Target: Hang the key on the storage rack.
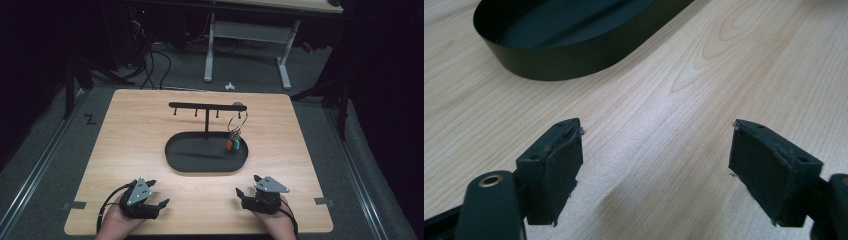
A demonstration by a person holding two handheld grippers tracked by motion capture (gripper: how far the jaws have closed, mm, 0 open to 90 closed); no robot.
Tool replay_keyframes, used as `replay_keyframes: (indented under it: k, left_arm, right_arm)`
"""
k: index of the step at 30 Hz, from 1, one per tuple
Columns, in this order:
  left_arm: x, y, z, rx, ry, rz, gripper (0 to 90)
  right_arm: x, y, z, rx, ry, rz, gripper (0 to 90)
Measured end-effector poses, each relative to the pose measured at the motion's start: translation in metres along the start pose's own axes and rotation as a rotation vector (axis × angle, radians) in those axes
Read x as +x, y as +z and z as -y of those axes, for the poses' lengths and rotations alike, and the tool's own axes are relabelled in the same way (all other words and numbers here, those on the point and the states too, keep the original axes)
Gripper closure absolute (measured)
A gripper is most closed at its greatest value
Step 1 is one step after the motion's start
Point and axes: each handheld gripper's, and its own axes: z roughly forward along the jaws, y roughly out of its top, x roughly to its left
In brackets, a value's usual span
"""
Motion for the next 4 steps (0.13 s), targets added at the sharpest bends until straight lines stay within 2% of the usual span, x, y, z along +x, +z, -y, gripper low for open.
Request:
replay_keyframes:
  k: [4]
  left_arm:
    - [-0.0004,0.0003,0.0012,0.012,0.005,-0.005,22.0]
  right_arm:
    - [0.0002,0.0050,0.0012,0.014,0.006,-0.024,18.7]
